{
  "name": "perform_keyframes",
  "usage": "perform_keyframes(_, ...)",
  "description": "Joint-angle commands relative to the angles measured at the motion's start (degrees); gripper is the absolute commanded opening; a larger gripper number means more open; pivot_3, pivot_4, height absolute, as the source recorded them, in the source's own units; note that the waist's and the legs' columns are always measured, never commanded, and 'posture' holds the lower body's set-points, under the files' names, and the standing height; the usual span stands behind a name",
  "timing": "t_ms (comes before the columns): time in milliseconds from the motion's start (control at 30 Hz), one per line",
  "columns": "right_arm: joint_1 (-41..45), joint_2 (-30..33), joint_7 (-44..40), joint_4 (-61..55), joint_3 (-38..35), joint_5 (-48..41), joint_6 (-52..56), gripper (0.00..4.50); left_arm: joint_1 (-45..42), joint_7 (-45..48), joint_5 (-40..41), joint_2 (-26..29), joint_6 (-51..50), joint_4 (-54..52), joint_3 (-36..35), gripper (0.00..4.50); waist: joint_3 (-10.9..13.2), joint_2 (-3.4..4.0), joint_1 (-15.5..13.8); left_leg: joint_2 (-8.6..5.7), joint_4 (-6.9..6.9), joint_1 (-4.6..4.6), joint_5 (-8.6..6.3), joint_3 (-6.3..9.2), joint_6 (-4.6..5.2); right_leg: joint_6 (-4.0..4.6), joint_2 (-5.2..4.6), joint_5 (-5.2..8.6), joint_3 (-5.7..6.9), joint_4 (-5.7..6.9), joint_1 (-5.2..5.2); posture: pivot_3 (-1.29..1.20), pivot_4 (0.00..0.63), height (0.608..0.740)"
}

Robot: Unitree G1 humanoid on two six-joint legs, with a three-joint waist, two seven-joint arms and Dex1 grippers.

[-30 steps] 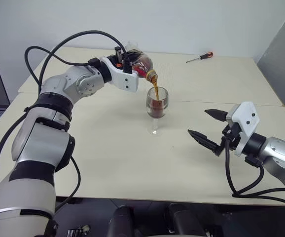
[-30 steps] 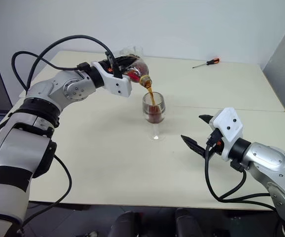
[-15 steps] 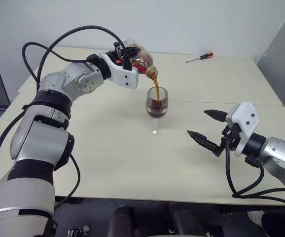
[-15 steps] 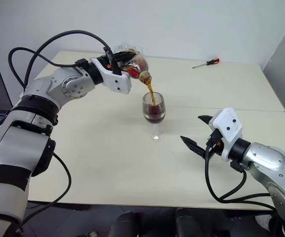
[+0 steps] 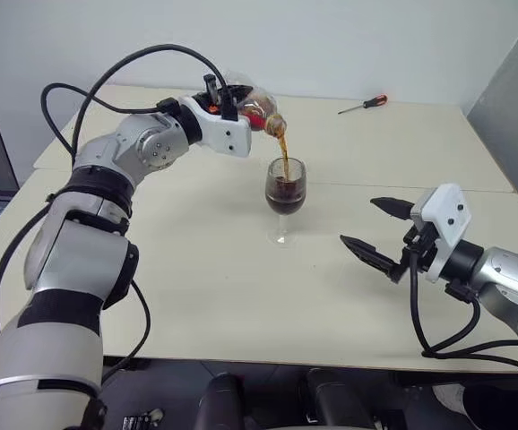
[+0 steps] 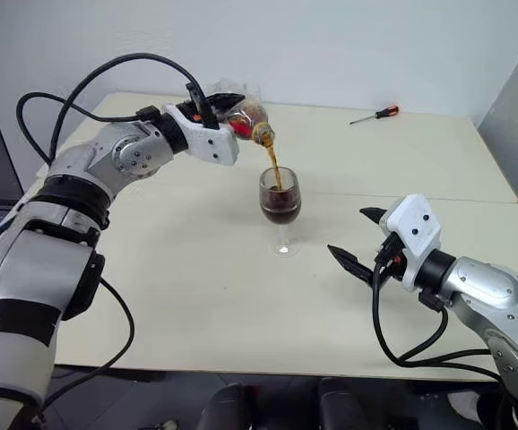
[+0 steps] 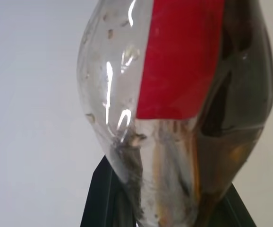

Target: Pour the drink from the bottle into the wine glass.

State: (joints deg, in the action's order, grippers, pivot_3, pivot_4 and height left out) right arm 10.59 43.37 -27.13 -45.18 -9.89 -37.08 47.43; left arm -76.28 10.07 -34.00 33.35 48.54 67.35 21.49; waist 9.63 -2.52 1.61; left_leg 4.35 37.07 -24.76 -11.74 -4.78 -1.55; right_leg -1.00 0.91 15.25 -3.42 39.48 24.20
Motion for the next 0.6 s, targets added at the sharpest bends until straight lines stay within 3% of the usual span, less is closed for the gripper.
perform_keyframes(33, 0.8, 0.2, -0.1, -0.9, -0.7, 0.1, -0.9, 4.5, 1.2, 7.4, 8.8, -1.0, -2.4, -1.3, -5.4, 0.69, 0.0, 0.0, 0.1, 0.0, 0.0, 0.0, 0.0, 0.0, 0.0, 0.0, 0.0, 0.0, 0.0, 0.01, 0.0, 0.0, 0.15, 0.74)
perform_keyframes(267, 2.1, 0.8, -1.6, 0.3, -0.6, -0.3, -1.2, 4.5, 8.5, 21.1, 25.9, -4.8, -15.2, -6.5, -16.1, 0.69, 0.0, 0.01, 0.1, 0.02, 0.03, 0.05, 0.01, 0.02, -0.01, 0.0, 0.02, 0.0, 0.01, 0.14, 0.01, 0.0, 0.15, 0.74)
perform_keyframes(367, 9.0, -2.5, -0.6, 1.8, -3.4, -7.4, -0.3, 4.5, 14.0, 19.0, 34.9, -5.6, -30.0, -11.0, -24.6, 0.69, 0.0, 0.01, 0.6, 0.04, 0.08, 0.07, 0.0, 0.01, 0.0, 0.0, 0.04, 0.0, -0.03, 0.22, 0.01, 0.0, 0.15, 0.74)
perform_keyframes(600, 18.6, -4.1, 1.0, 4.8, -4.1, -16.5, 2.1, 4.5, 27.3, 13.3, 43.1, -7.1, -47.9, -28.8, -32.9, 0.68, 0.0, 0.01, 0.5, 0.1, 0.09, 0.1, 0.01, 0.12, -0.01, -0.01, 0.04, 0.06, 0.06, 0.43, 0.03, 0.0, 0.15, 0.74)
